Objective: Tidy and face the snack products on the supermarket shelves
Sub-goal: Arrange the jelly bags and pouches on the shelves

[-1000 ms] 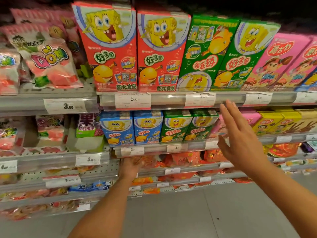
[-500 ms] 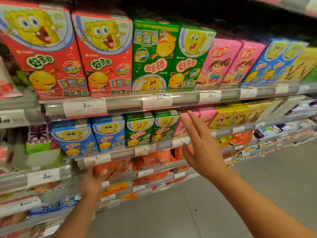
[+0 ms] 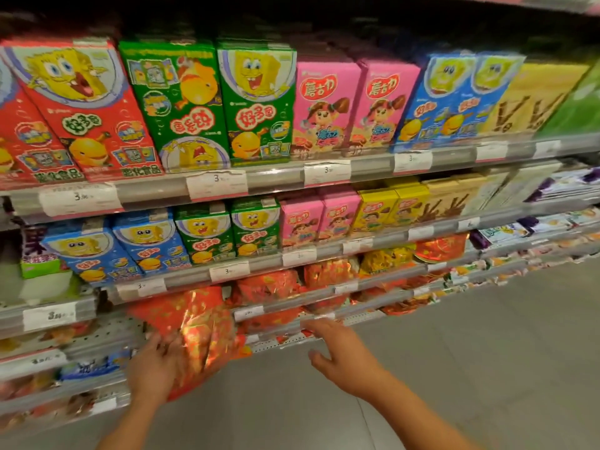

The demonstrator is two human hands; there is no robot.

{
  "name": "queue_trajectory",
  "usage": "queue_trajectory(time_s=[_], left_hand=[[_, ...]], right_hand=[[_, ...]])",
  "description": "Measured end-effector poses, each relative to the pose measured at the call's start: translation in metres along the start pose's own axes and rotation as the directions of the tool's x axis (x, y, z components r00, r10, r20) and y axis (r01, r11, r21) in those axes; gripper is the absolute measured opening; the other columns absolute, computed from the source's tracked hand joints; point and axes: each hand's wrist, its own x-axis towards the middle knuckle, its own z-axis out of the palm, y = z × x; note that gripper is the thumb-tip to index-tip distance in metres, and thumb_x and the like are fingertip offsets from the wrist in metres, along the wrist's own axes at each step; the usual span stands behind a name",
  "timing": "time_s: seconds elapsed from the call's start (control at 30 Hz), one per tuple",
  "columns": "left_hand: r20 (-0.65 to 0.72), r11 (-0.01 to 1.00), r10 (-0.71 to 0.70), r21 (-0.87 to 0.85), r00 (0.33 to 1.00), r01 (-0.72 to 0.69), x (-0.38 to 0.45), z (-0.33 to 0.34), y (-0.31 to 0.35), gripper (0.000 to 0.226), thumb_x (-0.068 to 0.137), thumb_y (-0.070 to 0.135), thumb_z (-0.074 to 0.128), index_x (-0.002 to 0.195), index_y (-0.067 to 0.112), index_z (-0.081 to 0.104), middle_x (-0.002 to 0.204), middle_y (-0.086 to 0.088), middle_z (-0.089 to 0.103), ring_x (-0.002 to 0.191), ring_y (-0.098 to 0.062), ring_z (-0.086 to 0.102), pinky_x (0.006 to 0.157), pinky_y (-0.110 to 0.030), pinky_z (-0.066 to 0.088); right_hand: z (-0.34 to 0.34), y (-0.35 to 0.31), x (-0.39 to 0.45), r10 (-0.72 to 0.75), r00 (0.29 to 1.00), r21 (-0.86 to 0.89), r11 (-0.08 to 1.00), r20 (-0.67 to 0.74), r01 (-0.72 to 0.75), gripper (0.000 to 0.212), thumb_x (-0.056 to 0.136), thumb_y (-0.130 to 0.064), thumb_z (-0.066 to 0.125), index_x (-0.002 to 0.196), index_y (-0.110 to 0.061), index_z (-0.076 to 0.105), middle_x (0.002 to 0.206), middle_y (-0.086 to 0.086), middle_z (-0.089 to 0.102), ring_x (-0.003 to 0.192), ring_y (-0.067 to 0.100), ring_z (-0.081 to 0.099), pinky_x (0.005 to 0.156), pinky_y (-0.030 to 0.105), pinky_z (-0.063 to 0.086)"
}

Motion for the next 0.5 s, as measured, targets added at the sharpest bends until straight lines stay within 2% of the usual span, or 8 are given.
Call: queue_trajectory(time_s=[0.07,0.17,0.23,0.27,0.33,0.43,0.5], left_hand=[[0.059,0.999,0.0,-0.049,0.998,0.003,-0.028,0.007,0.004,0.02,0.094,0.016,0.069,0.111,0.007,0.069,0.09,-0.013,0.072,0.075,-0.025,0.06,0.067,-0.036,0.042],[0.155,0.981,-0.015,-0.188,0.988,0.045,-0.076,0.015,0.027,0.02,0.093,0.021,0.07,0.113,0.019,0.068,0.094,0.004,0.071,0.084,-0.021,0.068,0.067,-0.034,0.05],[0.233,0.95,-0.001,-0.305,0.973,0.074,-0.102,0.023,0.051,0.013,0.092,0.016,0.071,0.101,0.025,0.069,0.085,0.008,0.075,0.081,-0.01,0.072,0.06,-0.018,0.052],[0.255,0.945,0.029,-0.322,0.967,0.057,-0.112,0.027,0.066,0.013,0.091,0.014,0.072,0.096,0.025,0.068,0.083,0.01,0.076,0.078,-0.007,0.072,0.058,-0.013,0.051],[0.32,0.942,0.097,-0.335,0.942,0.017,-0.129,0.036,0.099,0.01,0.091,0.016,0.072,0.094,0.025,0.069,0.086,0.014,0.076,0.079,-0.007,0.072,0.064,-0.016,0.051],[0.426,0.93,0.206,-0.366,0.881,-0.04,-0.149,0.049,0.153,0.009,0.092,0.024,0.072,0.097,0.031,0.071,0.093,0.012,0.076,0.084,-0.007,0.072,0.075,-0.032,0.056],[0.496,0.911,0.294,-0.404,0.817,-0.083,-0.163,0.057,0.192,0.014,0.092,0.033,0.071,0.105,0.04,0.071,0.102,0.016,0.075,0.092,-0.004,0.072,0.079,-0.03,0.058]], right_hand=[[0.004,0.014,-0.002,0.038,0.997,0.055,0.998,0.073,-0.042,0.052,0.095,-0.036,0.06,0.145,-0.033,0.048,0.144,-0.008,0.054,0.128,0.011,0.052,0.104,0.023,0.041],[0.006,0.036,-0.008,0.081,0.991,0.124,0.988,0.111,-0.094,0.051,0.093,-0.04,0.066,0.141,-0.038,0.051,0.14,-0.014,0.056,0.129,0.007,0.052,0.091,0.006,0.034],[0.001,0.048,-0.015,0.119,0.986,0.223,0.965,0.114,-0.142,0.048,0.088,-0.05,0.069,0.132,-0.051,0.052,0.13,-0.024,0.054,0.125,0.003,0.053,0.083,-0.003,0.031],[-0.003,0.054,-0.019,0.132,0.984,0.279,0.947,0.118,-0.16,0.045,0.084,-0.057,0.071,0.124,-0.058,0.05,0.126,-0.03,0.052,0.121,-0.002,0.053,0.082,-0.003,0.033],[-0.014,0.067,-0.026,0.149,0.981,0.387,0.903,0.125,-0.186,0.05,0.076,-0.066,0.075,0.117,-0.063,0.047,0.125,-0.033,0.05,0.116,-0.006,0.049,0.088,0.005,0.036],[-0.033,0.09,-0.039,0.185,0.97,0.543,0.804,0.16,-0.243,0.088,0.065,-0.07,0.081,0.14,-0.041,0.047,0.137,-0.019,0.054,0.123,0.002,0.052,0.1,0.024,0.043],[-0.05,0.107,-0.05,0.19,0.966,0.637,0.727,0.174,-0.258,0.099,0.057,-0.07,0.086,0.141,-0.038,0.045,0.135,-0.015,0.059,0.121,0.006,0.059,0.099,0.028,0.051]])
